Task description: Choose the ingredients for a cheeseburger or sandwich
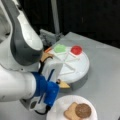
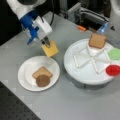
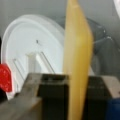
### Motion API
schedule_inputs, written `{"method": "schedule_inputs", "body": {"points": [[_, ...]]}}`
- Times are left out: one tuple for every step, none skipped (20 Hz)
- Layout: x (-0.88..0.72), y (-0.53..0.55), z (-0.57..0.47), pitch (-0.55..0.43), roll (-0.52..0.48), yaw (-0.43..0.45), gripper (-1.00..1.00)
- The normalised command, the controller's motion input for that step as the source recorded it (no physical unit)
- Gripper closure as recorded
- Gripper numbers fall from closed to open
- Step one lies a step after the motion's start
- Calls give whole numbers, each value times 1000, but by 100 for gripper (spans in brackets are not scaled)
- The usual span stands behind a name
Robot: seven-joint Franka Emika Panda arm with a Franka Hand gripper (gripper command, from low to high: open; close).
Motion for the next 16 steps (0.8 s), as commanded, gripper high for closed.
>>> {"method": "schedule_inputs", "body": {"points": [[474,-454,-35,162,74,197,100],[486,-432,-61,155,83,190,100],[474,-397,-71,155,90,190,100],[472,-361,-94,149,100,190,100],[482,-326,-109,143,102,190,100],[473,-292,-110,142,108,192,100],[477,-265,-108,128,76,184,100],[480,-251,-103,131,68,187,100],[472,-239,-83,129,70,186,100],[466,-230,-74,132,76,190,100],[458,-215,-82,128,68,184,100],[454,-200,-93,129,70,185,100],[451,-185,-118,127,80,186,100],[453,-171,-141,120,84,186,100],[457,-159,-169,112,90,187,100],[460,-149,-202,93,108,192,100]]}}
